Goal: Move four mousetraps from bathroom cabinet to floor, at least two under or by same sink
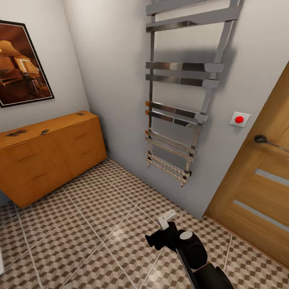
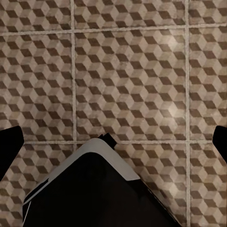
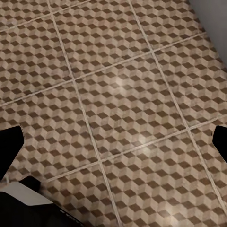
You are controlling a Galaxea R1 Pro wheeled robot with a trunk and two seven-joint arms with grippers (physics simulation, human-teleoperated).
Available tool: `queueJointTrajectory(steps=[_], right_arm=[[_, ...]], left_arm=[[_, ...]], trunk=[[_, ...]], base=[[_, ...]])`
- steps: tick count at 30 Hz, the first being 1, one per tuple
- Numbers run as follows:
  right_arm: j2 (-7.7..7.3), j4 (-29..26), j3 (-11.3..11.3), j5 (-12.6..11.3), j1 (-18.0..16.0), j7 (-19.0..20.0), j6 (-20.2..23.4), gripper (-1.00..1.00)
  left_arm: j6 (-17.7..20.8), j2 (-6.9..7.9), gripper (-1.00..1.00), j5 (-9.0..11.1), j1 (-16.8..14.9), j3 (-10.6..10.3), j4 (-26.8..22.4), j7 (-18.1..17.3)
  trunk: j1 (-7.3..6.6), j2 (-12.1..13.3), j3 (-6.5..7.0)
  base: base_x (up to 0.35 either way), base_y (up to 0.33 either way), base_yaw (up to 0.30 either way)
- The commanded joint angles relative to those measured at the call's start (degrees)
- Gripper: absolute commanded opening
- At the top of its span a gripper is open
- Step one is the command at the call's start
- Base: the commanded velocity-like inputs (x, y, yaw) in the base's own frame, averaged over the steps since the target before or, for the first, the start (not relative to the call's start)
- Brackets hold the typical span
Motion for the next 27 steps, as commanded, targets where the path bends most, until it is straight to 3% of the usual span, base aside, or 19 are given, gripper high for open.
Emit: queueJointTrajectory(steps=[1,6,10,13,14,15,17,18,22,23,27], right_arm=[[0.01,0.07,0.00,-0.02,-0.01,0.00,0.00,1.00],[0.01,0.15,0.00,-0.07,-0.01,-0.03,0.03,1.00],[0.04,0.17,0.00,-0.19,-0.06,-0.03,0.05,1.00],[0.07,0.31,-0.07,-0.20,-0.76,-0.13,0.09,1.00],[0.10,1.08,-0.14,-0.22,-2.16,-0.24,0.15,1.00],[0.10,1.08,-0.14,-0.22,-2.16,-0.24,0.15,1.00],[0.29,2.87,-0.35,-0.31,-4.30,-0.34,0.47,1.00],[1.50,8.94,-1.78,-0.49,-9.71,-0.41,2.39,1.00],[1.88,11.33,-2.77,-0.56,-11.24,-0.42,2.89,1.00],[2.11,12.82,-3.49,-0.58,-12.18,-0.39,3.18,1.00],[2.11,13.30,-3.70,-0.62,-12.47,-0.37,3.25,1.00]], left_arm=[[0.27,-0.02,1.00,0.01,0.00,-0.02,-1.03,0.15],[2.63,-0.03,1.00,0.14,-0.01,-0.03,-6.11,0.51],[8.10,-0.07,1.00,0.36,-0.68,0.08,-12.43,1.84],[13.49,-0.01,1.00,0.46,-3.86,0.32,-16.02,3.76],[16.68,0.00,1.00,0.49,-6.93,0.46,-17.28,5.50],[16.68,0.00,1.00,0.49,-6.93,0.46,-17.28,5.50],[19.09,0.01,1.00,0.56,-9.84,0.54,-17.99,7.24],[21.89,-0.07,1.00,0.60,-14.15,0.14,-18.19,9.36],[22.26,-0.08,1.00,0.68,-15.18,-0.38,-15.47,9.64],[21.81,-0.01,1.00,0.70,-15.82,-0.80,-10.01,9.47],[19.93,0.11,1.00,0.52,-16.04,-0.88,-7.08,8.89]], trunk=[[0.00,0.00,-0.06],[0.00,0.00,-0.34],[0.00,0.00,-0.57],[0.00,0.00,-0.68],[0.00,0.00,-0.70],[0.00,0.00,-0.72],[0.00,0.00,-0.75],[0.00,0.00,-0.75],[0.00,0.00,-0.76],[0.00,0.00,-0.76],[0.00,0.00,-0.76]], base=[[0.007,0.015,0.236],[0.004,0.008,0.236],[0.001,0.003,0.232],[0.001,0.001,0.156],[0.000,0.001,0.079],[0.000,0.001,0.079],[0.000,0.000,0.057],[0.000,0.000,0.016],[0.000,0.000,0.011],[0.000,0.000,0.003],[0.000,0.000,0.002]])
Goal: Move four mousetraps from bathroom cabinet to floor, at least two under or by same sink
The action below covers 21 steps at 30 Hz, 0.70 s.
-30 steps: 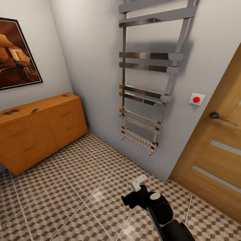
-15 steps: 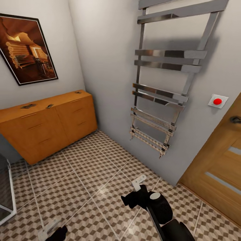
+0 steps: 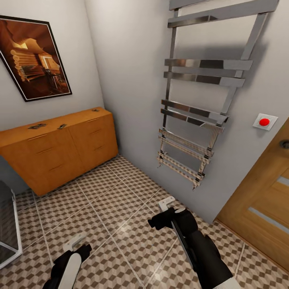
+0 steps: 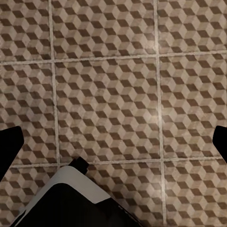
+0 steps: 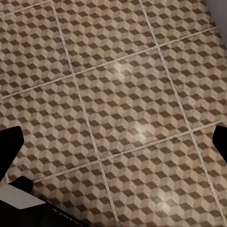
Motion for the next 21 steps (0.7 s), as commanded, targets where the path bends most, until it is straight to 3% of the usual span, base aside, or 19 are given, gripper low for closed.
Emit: queueJointTrajectory(steps=[1,5,21], right_arm=[[0.02,0.11,-0.02,0.00,-0.06,0.00,0.00,1.00],[0.14,0.43,0.04,0.23,-0.24,-0.04,-0.08,1.00],[0.26,1.08,0.10,0.47,-0.29,-0.07,-1.53,1.00]], left_arm=[[-0.72,0.05,1.00,-0.10,-0.05,0.03,0.64,-0.16],[-2.96,0.39,1.00,-0.38,-0.19,-0.12,2.59,-0.63],[-3.56,0.56,1.00,-0.53,-0.07,-0.22,2.50,-0.70]], trunk=[[0.00,0.00,0.00],[0.00,0.00,0.00],[0.00,0.00,0.00]], base=[[0.000,0.000,0.001],[0.000,0.000,-0.011],[0.020,0.005,-0.007]])
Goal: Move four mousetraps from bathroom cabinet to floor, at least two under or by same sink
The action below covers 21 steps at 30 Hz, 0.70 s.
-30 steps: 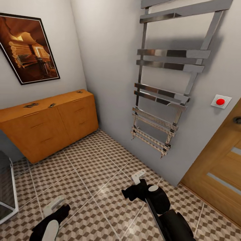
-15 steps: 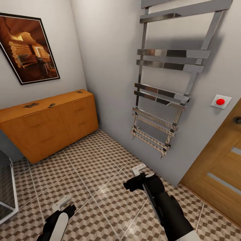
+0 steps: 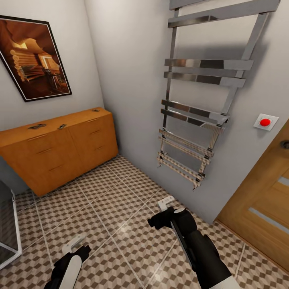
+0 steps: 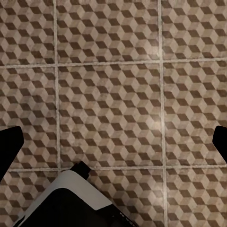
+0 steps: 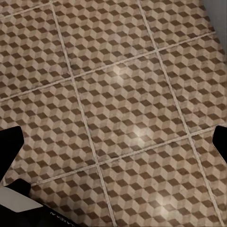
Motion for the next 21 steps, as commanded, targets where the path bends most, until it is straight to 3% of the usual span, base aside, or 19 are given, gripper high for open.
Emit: queueJointTrajectory(steps=[1,11,21], right_arm=[[0.00,0.05,-0.02,0.00,0.00,-0.02,-0.47,1.00],[0.02,0.21,0.38,0.26,-0.01,0.00,-3.16,1.00],[0.02,0.22,0.40,0.31,0.00,-0.06,-4.61,1.00]], left_arm=[[0.00,0.01,1.00,0.00,0.00,0.01,0.00,-0.01],[-0.03,0.03,1.00,0.04,0.02,0.08,0.07,-0.08],[-0.07,0.05,1.00,0.03,0.02,0.25,0.27,-0.28]], trunk=[[0.00,0.00,0.00],[0.00,0.00,0.00],[0.00,0.00,0.00]], base=[[0.162,0.045,-0.001],[0.270,0.087,0.031],[0.331,0.111,0.223]])
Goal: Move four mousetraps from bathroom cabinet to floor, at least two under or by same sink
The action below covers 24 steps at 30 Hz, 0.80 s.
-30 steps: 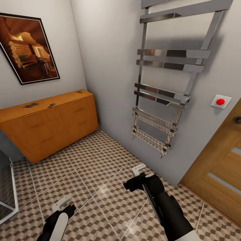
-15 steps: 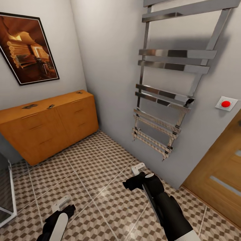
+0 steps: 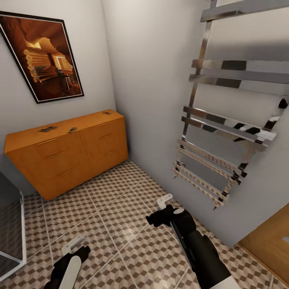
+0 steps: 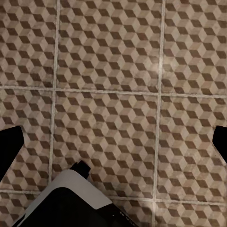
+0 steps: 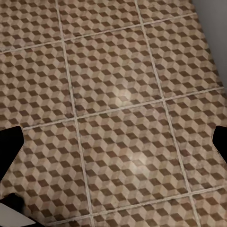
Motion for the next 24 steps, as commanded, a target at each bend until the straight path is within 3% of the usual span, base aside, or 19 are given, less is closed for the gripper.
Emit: queueJointTrajectory(steps=[1,18,24], right_arm=[[0.00,0.00,-0.05,-0.02,0.00,-0.01,-0.02,1.00],[0.00,-0.01,-0.48,-0.29,-0.03,-0.23,0.00,1.00],[0.14,-0.77,-0.72,-0.67,-0.35,-3.99,0.64,1.00]], left_arm=[[0.04,0.00,1.00,0.01,0.00,-0.06,-0.06,0.03],[0.83,-0.27,1.00,0.54,-0.02,-0.40,-1.90,0.40],[1.15,-0.55,1.00,0.76,-1.67,-0.35,-3.17,0.48]], trunk=[[0.00,0.00,0.00],[0.00,0.00,0.00],[0.00,0.00,0.00]], base=[[0.335,0.116,0.264],[0.270,0.197,0.271],[0.100,0.095,0.270]])
